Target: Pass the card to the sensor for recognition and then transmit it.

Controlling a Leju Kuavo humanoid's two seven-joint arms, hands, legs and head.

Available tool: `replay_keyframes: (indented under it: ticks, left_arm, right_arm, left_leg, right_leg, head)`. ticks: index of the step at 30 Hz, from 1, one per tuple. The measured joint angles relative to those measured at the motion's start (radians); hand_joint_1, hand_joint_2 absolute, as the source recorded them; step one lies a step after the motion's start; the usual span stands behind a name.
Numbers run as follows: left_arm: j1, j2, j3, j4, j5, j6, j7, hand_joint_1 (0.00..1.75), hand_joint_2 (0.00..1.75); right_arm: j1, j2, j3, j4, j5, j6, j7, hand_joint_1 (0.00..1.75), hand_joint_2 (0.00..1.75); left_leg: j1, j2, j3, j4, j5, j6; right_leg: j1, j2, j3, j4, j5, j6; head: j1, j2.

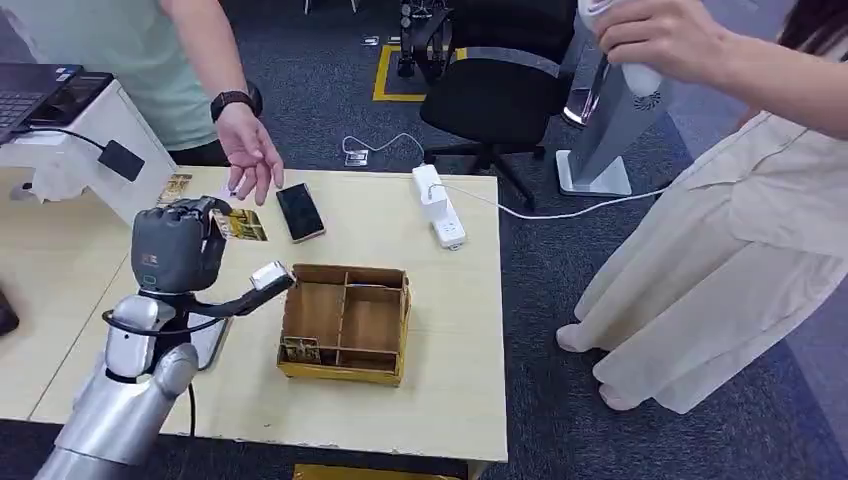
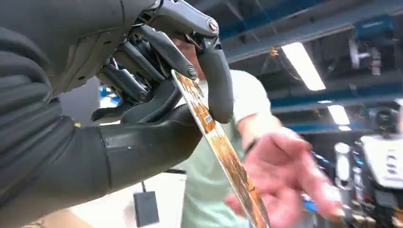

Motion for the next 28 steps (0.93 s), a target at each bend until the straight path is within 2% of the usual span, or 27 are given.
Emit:
replay_keyframes:
  ticks: [11,15,20,28]
  left_arm:
    - [-0.148,0.001,0.074,0.121,-0.001,0.047,0.027,1.75,1.75]
    - [-0.169,0.001,0.082,0.146,0.0,0.055,0.028,1.75,1.75]
    - [-0.186,-0.008,0.1,0.173,0.056,0.094,0.024,1.75,1.75]
    - [-0.209,-0.024,0.114,0.204,0.079,0.097,0.024,1.75,1.75]
  right_arm:
    - [-0.004,0.0,0.005,0.006,0.005,0.0,0.0,0.0,0.0]
    - [-0.004,0.0,0.005,0.006,0.005,0.002,0.0,0.0,0.0]
    - [-0.004,0.0,0.006,0.007,0.006,0.002,0.005,0.0,0.0]
    - [-0.004,0.0,0.011,0.01,0.008,0.0,0.007,0.0,0.0]
  left_leg:
    - [0.0,0.0,0.0,0.0,0.001,0.0]
    - [0.0,0.0,0.0,0.0,0.001,0.0]
    - [0.0,0.0,0.0,0.0,0.001,0.0]
    - [0.0,0.0,0.0,0.0,0.001,0.0]
  right_leg:
    - [0.0,0.0,0.0,0.0,0.001,0.0]
    - [0.0,0.0,0.0,0.0,0.001,0.0]
    - [0.0,0.0,0.0,0.0,0.001,0.0]
    - [0.0,0.0,0.0,0.0,0.001,-0.001]
  head:
    - [0.0,0.0]
    - [0.0,0.0]
    - [0.0,0.0]
    - [0.0,0.0]
